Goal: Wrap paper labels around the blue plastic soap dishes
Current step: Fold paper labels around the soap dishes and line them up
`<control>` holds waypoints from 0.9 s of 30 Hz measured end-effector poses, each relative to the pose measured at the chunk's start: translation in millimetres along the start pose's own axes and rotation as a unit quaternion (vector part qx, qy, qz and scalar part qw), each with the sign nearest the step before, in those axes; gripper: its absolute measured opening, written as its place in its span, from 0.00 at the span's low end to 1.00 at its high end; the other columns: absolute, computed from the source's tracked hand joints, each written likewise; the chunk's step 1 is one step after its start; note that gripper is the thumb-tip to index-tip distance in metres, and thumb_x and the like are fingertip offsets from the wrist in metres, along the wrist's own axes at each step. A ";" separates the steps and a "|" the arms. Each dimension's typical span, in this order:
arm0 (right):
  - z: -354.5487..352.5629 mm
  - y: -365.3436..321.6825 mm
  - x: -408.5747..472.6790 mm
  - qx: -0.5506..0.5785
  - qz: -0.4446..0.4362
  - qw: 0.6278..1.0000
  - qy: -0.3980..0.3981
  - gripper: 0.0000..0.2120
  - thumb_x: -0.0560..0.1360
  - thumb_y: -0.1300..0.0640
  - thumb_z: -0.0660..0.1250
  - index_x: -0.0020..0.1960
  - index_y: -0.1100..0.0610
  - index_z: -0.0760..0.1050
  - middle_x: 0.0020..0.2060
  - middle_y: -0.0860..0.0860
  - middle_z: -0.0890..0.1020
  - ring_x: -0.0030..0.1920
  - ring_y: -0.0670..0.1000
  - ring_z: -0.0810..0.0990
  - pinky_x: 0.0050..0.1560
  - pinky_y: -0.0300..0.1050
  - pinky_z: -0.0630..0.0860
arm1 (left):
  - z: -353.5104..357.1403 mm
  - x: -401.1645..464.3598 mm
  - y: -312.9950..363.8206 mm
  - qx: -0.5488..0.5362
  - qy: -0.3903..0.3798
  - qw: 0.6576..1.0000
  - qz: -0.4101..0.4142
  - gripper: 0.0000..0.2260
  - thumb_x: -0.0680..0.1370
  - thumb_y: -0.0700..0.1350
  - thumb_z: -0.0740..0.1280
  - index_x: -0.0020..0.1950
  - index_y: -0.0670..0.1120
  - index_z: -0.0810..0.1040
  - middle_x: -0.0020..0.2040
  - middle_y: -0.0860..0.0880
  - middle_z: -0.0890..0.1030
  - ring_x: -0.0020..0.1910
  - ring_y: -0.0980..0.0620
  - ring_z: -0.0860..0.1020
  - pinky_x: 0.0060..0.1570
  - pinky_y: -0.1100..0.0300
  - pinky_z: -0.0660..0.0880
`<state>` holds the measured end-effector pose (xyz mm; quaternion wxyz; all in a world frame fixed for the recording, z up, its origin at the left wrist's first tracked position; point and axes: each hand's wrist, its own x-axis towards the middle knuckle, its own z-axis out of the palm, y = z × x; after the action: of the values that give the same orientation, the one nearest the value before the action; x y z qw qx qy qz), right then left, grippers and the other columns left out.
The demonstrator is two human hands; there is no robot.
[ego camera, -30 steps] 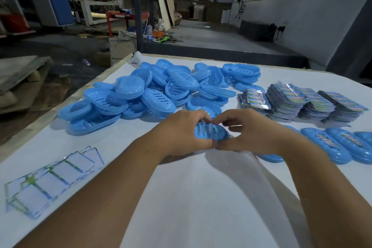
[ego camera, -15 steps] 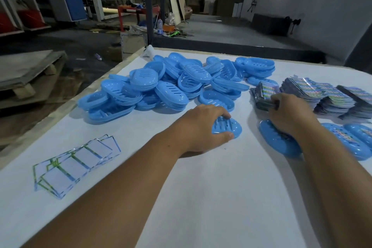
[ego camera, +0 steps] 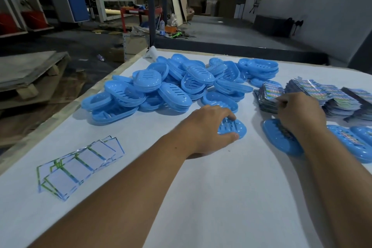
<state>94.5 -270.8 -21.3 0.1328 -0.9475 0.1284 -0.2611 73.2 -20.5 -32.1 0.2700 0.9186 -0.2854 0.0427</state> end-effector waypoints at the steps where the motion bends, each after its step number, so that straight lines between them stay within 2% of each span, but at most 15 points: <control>1: -1.4 -0.8 -0.6 -0.004 0.007 1.000 0.006 0.12 0.78 0.62 0.63 0.50 0.55 0.86 0.44 0.61 0.84 0.51 0.68 0.78 0.46 0.55 0.78 | 0.3 0.3 0.0 0.002 0.002 1.000 0.000 0.21 0.76 0.60 0.69 0.67 0.57 0.74 0.63 0.57 0.75 0.63 0.56 0.70 0.62 0.57 0.70; 6: -8.4 -5.9 3.1 0.020 0.009 0.997 0.077 0.10 0.78 0.56 0.66 0.52 0.55 0.85 0.47 0.59 0.85 0.56 0.66 0.75 0.51 0.55 0.77 | 2.7 5.7 1.2 -0.041 0.056 0.998 0.002 0.16 0.77 0.57 0.70 0.62 0.54 0.79 0.58 0.57 0.79 0.59 0.58 0.73 0.57 0.61 0.70; 9: -12.8 -15.9 2.0 0.099 -0.043 0.988 0.112 0.06 0.77 0.56 0.70 0.51 0.55 0.85 0.47 0.55 0.84 0.52 0.60 0.75 0.55 0.51 0.70 | 3.8 10.6 0.3 -0.101 0.120 0.988 -0.005 0.10 0.79 0.55 0.68 0.53 0.50 0.83 0.50 0.56 0.83 0.52 0.58 0.78 0.53 0.60 0.74; 12: -15.3 -36.1 -11.6 0.177 -0.113 0.969 0.132 0.01 0.74 0.60 0.74 0.45 0.56 0.84 0.42 0.51 0.83 0.47 0.54 0.72 0.52 0.44 0.66 | 5.2 14.7 -1.3 -0.183 0.176 0.966 -0.056 0.18 0.80 0.59 0.64 0.45 0.46 0.83 0.38 0.53 0.84 0.41 0.55 0.80 0.47 0.56 0.77; 15: -14.8 -59.2 -30.0 0.206 -0.197 0.949 0.133 0.04 0.70 0.64 0.77 0.42 0.56 0.84 0.39 0.49 0.82 0.45 0.54 0.74 0.49 0.40 0.63 | 0.3 23.1 -2.0 -0.284 0.191 0.932 -0.122 0.22 0.80 0.61 0.61 0.42 0.46 0.84 0.39 0.52 0.86 0.43 0.53 0.83 0.52 0.53 0.79; 18: -11.8 -75.4 -43.7 0.252 -0.225 0.940 0.049 0.08 0.68 0.63 0.79 0.41 0.52 0.83 0.41 0.47 0.80 0.46 0.53 0.76 0.50 0.45 0.69 | -7.3 30.6 -5.4 -0.343 0.218 0.897 -0.172 0.21 0.81 0.58 0.64 0.39 0.45 0.85 0.35 0.51 0.85 0.35 0.58 0.81 0.43 0.59 0.76; 19: -10.6 -78.1 -47.2 0.271 -0.223 0.936 0.010 0.09 0.68 0.62 0.80 0.41 0.51 0.84 0.43 0.47 0.80 0.49 0.53 0.78 0.51 0.47 0.71 | -8.6 31.9 -8.1 -0.340 0.230 0.893 -0.183 0.19 0.80 0.56 0.66 0.39 0.43 0.85 0.34 0.50 0.85 0.31 0.59 0.78 0.40 0.59 0.75; 21: -10.1 -79.7 -52.6 0.300 -0.217 0.926 -0.076 0.11 0.66 0.56 0.83 0.45 0.47 0.85 0.50 0.47 0.80 0.55 0.50 0.78 0.55 0.44 0.73 | -10.0 31.0 -11.9 -0.336 0.237 0.891 -0.191 0.13 0.78 0.51 0.70 0.41 0.42 0.85 0.31 0.51 0.83 0.27 0.59 0.74 0.37 0.59 0.74; 22: -10.5 -79.5 -54.4 0.316 -0.207 0.918 -0.123 0.14 0.64 0.51 0.83 0.47 0.45 0.84 0.54 0.46 0.78 0.58 0.46 0.77 0.57 0.41 0.72 | -10.2 30.4 -13.2 -0.339 0.234 0.892 -0.188 0.11 0.78 0.49 0.70 0.43 0.43 0.85 0.32 0.52 0.83 0.29 0.58 0.77 0.38 0.58 0.76; 24: -10.0 -79.3 -55.3 0.375 -0.160 0.897 -0.173 0.18 0.64 0.45 0.83 0.51 0.44 0.82 0.59 0.45 0.77 0.61 0.44 0.77 0.58 0.40 0.74 | -10.4 29.6 -13.4 -0.353 0.219 0.893 -0.175 0.09 0.77 0.48 0.71 0.46 0.44 0.85 0.40 0.47 0.86 0.39 0.49 0.84 0.47 0.50 0.82; 25: -9.8 -80.5 -54.6 0.418 -0.120 0.884 -0.172 0.16 0.66 0.44 0.81 0.50 0.46 0.81 0.58 0.46 0.79 0.60 0.46 0.79 0.57 0.43 0.77 | -10.2 29.3 -12.3 -0.359 0.210 0.895 -0.163 0.08 0.77 0.48 0.72 0.47 0.44 0.85 0.43 0.44 0.87 0.42 0.46 0.85 0.50 0.46 0.82; 26: -9.3 -80.9 -52.8 0.464 -0.072 0.868 -0.163 0.14 0.69 0.46 0.79 0.49 0.48 0.79 0.56 0.48 0.82 0.58 0.49 0.81 0.54 0.47 0.80 | -10.0 28.8 -11.4 -0.358 0.199 0.900 -0.148 0.07 0.77 0.48 0.72 0.47 0.45 0.85 0.43 0.44 0.87 0.43 0.46 0.85 0.50 0.47 0.82; 27: -8.2 -80.5 -49.6 0.503 -0.027 0.850 -0.154 0.12 0.72 0.49 0.78 0.48 0.52 0.77 0.53 0.51 0.84 0.54 0.51 0.84 0.50 0.48 0.82 | -9.0 28.5 -11.1 -0.348 0.189 0.909 -0.133 0.06 0.77 0.48 0.73 0.45 0.47 0.85 0.42 0.46 0.87 0.42 0.49 0.85 0.48 0.51 0.82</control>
<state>63.0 -181.8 -11.7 0.6021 -0.7823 -0.0684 -0.1446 103.7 -22.3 -23.0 0.6244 0.7707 -0.1011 0.0776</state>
